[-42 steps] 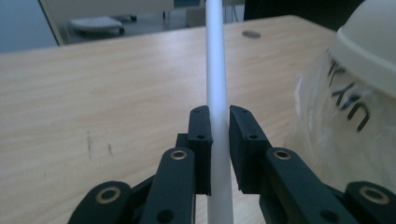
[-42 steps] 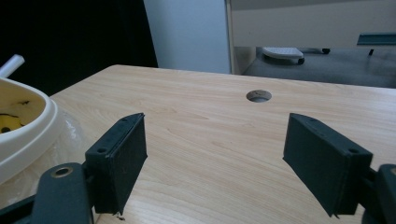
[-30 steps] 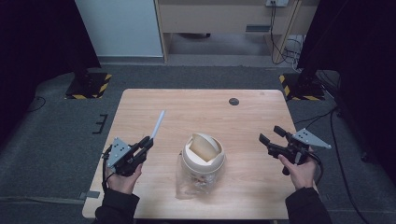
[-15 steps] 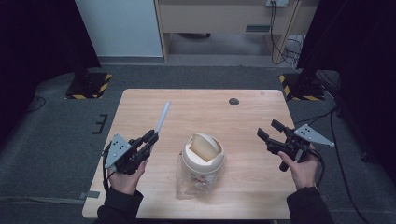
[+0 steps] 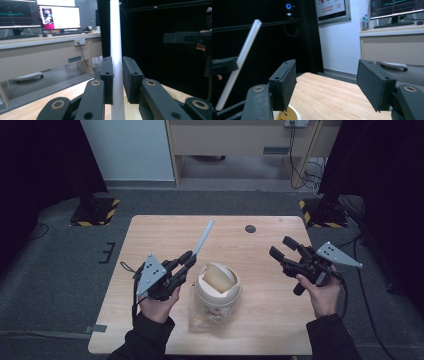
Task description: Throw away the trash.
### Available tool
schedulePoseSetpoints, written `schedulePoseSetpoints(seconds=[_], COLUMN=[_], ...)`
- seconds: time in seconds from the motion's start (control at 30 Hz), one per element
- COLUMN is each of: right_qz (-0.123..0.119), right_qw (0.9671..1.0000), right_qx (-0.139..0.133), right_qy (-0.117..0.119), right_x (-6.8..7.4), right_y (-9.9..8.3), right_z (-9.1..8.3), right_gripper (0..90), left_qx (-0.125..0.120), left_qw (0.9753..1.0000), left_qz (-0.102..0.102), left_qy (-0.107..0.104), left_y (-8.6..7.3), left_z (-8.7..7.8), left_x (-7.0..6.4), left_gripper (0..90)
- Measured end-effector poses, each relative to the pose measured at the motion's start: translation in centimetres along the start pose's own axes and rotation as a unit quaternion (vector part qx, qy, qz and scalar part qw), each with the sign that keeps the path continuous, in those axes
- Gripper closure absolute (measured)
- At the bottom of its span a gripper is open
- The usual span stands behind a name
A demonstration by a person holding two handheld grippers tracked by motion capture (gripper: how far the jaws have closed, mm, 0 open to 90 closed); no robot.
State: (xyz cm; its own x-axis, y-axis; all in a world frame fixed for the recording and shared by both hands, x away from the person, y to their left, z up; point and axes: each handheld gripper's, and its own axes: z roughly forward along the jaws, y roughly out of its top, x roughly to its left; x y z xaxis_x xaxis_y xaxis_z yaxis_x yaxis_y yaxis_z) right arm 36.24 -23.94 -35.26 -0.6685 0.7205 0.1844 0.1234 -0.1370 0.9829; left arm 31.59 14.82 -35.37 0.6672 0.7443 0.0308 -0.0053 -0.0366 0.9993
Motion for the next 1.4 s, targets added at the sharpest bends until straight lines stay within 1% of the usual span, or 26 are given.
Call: schedulePoseSetpoints(seconds=[0.1,0.17,0.23,0.27,0.3,0.43,0.53,0.6,0.7,0.8,0.87,0.97,1.0,1.03,1.1,1.13,1.17,1.23,1.27,1.3,1.33,1.37,1.4], right_qz=[0.003,0.0,0.003,0.003,0.009,0.011,0.027,0.033,0.036,0.045,0.048,0.058,0.058,0.061,0.07,0.07,0.082,0.094,0.098,0.104,0.107,0.107,0.109], right_qw=[0.9999,0.9998,0.9995,0.9995,0.999,0.9982,0.9966,0.9955,0.994,0.9922,0.9913,0.9888,0.9888,0.9872,0.9843,0.9843,0.9802,0.9758,0.9745,0.9724,0.971,0.971,0.97], right_qx=[-0.005,-0.005,-0.004,-0.004,-0.007,-0.006,-0.015,-0.016,-0.01,-0.01,-0.007,0.001,0.001,0.008,0.018,0.018,0.021,0.023,0.021,0.02,0.017,0.017,0.015], right_qy=[0.013,0.021,0.033,0.033,0.044,0.058,0.077,0.088,0.103,0.116,0.122,0.138,0.138,0.147,0.161,0.161,0.179,0.196,0.2,0.208,0.213,0.213,0.217], right_x=[0.7,1.1,1.5,1.5,2.0,2.7,3.2,3.5,4.0,4.2,4.3,4.4,4.4,4.4,4.5,4.5,4.5,4.6,4.7,4.7,4.8,4.8,4.8], right_y=[0.4,0.6,0.7,0.7,0.8,1.1,1.4,1.5,1.6,1.4,1.4,1.3,1.3,1.2,1.2,1.2,1.2,1.3,1.3,1.4,1.4,1.4,1.5], right_z=[0.5,0.8,1.2,1.2,1.6,2.1,2.4,2.5,2.8,3.0,3.0,3.0,3.0,3.0,3.0,3.0,2.9,2.8,2.7,2.6,2.6,2.6,2.4], right_gripper=[32.2,32.8,33.6,33.6,34.7,36.5,37.8,39.0,41.4,44.8,48.3,54.9,54.9,62.3,68.9,68.9,75.7,78.6,79.2,79.8,80.3,80.3,80.5], left_qx=[-0.003,-0.002,-0.001,-0.001,0.001,0.003,0.004,0.005,0.003,0.003,0.005,0.007,0.007,0.008,0.008,0.008,0.012,0.009,0.008,0.008,0.009,0.009,0.008], left_qw=[0.9999,0.9998,0.9997,0.9997,0.9995,0.999,0.9986,0.9982,0.9978,0.9973,0.9969,0.9963,0.9963,0.996,0.9956,0.9956,0.9953,0.9949,0.9947,0.9947,0.9946,0.9946,0.9946], left_qz=[0.001,0.003,0.008,0.008,0.007,0.009,0.013,0.018,0.017,0.019,0.021,0.022,0.022,0.023,0.024,0.024,0.026,0.023,0.018,0.017,0.014,0.014,0.009], left_qy=[-0.012,-0.018,-0.024,-0.024,-0.031,-0.044,-0.052,-0.057,-0.064,-0.072,-0.076,-0.082,-0.082,-0.086,-0.09,-0.09,-0.092,-0.097,-0.101,-0.101,-0.102,-0.102,-0.103], left_y=[0.2,0.2,0.2,0.2,0.1,-0.1,0.0,0.0,0.1,0.1,0.1,0.1,0.1,0.1,0.1,0.1,0.0,0.0,0.0,0.0,0.0,0.0,0.0], left_z=[0.6,1.1,1.5,1.5,1.9,2.6,3.1,3.3,3.8,4.1,4.4,4.6,4.6,4.8,4.8,4.8,4.9,4.8,4.6,4.5,4.2,4.2,3.9], left_x=[-0.8,-1.3,-1.8,-1.8,-2.4,-3.4,-4.1,-4.5,-5.1,-5.7,-6.0,-6.5,-6.5,-6.8,-7.0,-7.0,-7.1,-7.1,-7.1,-7.1,-7.0,-7.0,-6.8], left_gripper=[78.8,78.8,78.9,78.8,78.9,78.9,78.9,78.9,78.9,78.9,78.9,78.9,78.9,78.9,78.9,78.9,78.8,78.4,78.1,77.3,75.9,75.3,75.3])
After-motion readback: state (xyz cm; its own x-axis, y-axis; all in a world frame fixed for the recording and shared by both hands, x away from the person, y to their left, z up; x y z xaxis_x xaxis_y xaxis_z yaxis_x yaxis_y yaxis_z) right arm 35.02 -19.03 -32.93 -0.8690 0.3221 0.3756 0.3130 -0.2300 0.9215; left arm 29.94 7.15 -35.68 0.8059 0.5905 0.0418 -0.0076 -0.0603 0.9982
